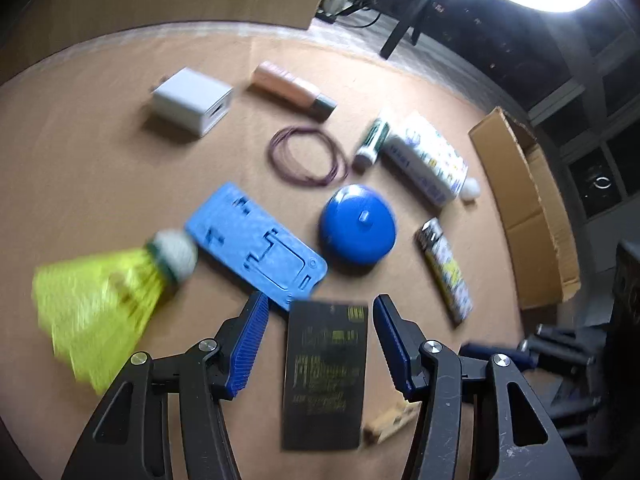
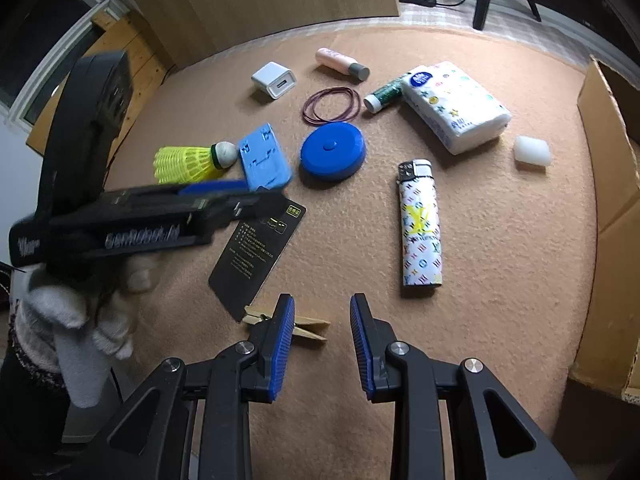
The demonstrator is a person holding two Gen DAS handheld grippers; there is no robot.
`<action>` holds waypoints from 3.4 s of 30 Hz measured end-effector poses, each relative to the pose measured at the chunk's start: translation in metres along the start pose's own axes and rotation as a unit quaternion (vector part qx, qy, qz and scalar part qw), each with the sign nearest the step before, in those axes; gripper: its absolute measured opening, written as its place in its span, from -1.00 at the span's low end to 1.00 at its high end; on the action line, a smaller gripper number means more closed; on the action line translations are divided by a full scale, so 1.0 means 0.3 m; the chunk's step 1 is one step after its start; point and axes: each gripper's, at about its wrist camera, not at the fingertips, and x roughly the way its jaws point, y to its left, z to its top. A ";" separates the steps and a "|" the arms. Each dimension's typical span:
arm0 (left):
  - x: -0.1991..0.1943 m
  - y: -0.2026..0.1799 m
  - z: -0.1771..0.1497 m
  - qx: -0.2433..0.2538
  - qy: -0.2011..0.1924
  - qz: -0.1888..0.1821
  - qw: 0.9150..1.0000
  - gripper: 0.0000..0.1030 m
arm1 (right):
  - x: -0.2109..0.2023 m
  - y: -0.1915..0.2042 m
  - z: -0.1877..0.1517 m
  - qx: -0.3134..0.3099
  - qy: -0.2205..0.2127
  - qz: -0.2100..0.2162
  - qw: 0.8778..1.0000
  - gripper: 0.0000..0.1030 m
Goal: Organize objects
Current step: 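Lift the black card tag with the left tool and carry it toward the box, then open the left tool to drop the card tag into the box, then move the left tool to the wooden clothespin and close on it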
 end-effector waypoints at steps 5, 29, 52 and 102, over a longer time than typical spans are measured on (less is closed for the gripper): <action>0.026 -0.016 0.064 0.002 -0.007 0.004 1.000 0.12 | 0.007 -0.018 -0.014 0.009 0.004 0.003 1.000 -0.49; 0.031 -0.184 -0.122 0.134 0.029 0.155 0.978 0.16 | -0.069 -0.062 -0.030 0.029 -0.034 -0.023 0.999 -0.38; -0.125 -0.266 -0.104 0.088 -0.021 0.103 0.991 0.03 | -0.241 -0.156 -0.128 0.045 -0.080 -0.062 0.994 -0.37; 0.025 -0.965 0.081 0.194 -0.058 0.012 0.979 0.28 | -0.477 -0.519 -0.365 0.181 -0.143 -0.080 0.970 0.26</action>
